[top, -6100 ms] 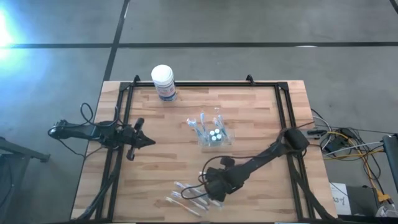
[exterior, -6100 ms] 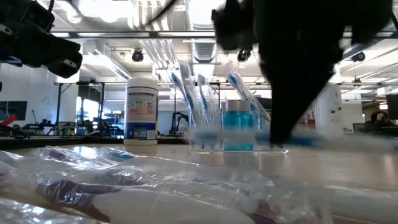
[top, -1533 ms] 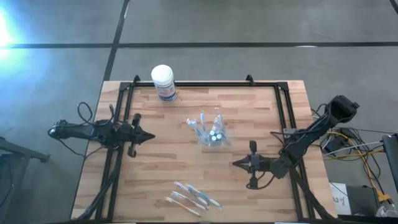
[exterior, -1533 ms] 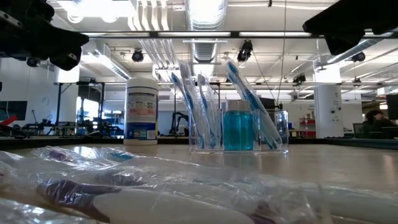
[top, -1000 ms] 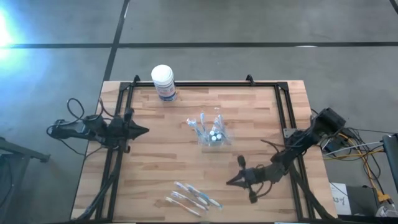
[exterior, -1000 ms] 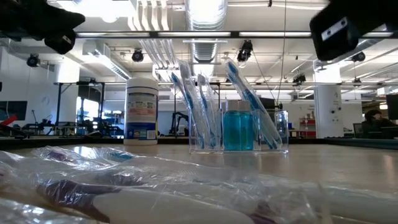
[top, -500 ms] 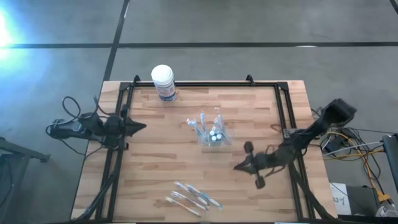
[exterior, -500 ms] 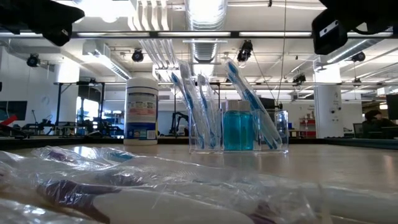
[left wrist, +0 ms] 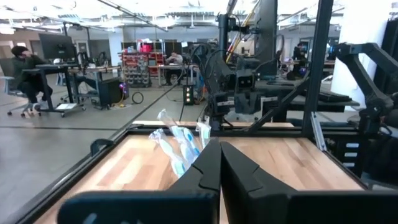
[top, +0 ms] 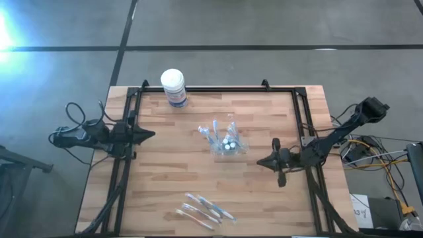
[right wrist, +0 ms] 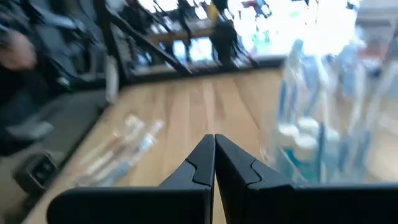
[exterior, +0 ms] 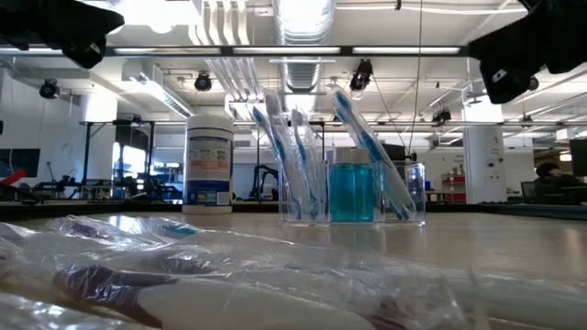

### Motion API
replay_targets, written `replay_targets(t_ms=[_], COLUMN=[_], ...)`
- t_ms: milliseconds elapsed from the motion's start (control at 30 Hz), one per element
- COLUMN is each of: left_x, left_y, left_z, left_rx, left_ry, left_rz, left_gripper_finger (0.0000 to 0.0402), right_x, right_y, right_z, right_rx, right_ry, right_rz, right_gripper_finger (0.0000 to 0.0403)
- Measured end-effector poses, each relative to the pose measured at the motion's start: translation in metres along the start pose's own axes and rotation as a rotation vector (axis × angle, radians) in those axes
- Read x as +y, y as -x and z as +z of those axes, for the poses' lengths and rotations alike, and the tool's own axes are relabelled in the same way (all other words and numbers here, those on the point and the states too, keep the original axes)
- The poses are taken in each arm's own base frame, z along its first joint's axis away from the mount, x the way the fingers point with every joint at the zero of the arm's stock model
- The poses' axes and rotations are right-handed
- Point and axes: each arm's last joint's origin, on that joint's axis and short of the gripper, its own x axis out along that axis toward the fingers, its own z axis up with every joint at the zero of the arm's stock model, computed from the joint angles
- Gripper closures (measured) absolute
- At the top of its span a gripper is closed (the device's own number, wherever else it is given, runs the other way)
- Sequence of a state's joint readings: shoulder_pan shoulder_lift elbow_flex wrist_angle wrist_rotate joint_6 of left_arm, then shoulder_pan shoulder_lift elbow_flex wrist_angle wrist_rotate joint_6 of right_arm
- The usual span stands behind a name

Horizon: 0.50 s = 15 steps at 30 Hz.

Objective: Pick & Place toothbrushing station
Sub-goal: Put the blue toothbrush into the transparent organizer

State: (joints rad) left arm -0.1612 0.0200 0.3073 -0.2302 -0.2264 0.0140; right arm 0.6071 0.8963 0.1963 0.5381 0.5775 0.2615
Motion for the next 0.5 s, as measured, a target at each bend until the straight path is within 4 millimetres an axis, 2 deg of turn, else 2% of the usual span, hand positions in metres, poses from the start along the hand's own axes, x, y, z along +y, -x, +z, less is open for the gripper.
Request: replay_targets(t_ms=[233,500], left_x=[0.000,0.000], left_y=[0.000,0.000], left_z=[-0.003,-0.006], left_rx=[0.029,0.059], left_ry=[0.055,0.113], left_rz=[0.000,-0.007], left_gripper_finger=[0.0390,0.0383], right_x=[0.018,0.060], right_y=[-0.020,-0.067], right_z=[0.020,0.043], right_rx=[0.196,0.429], right_ry=[-0.013,-0.047], right_rz=[-0.082,-0.091], right_gripper_finger=[0.0394,0.0394])
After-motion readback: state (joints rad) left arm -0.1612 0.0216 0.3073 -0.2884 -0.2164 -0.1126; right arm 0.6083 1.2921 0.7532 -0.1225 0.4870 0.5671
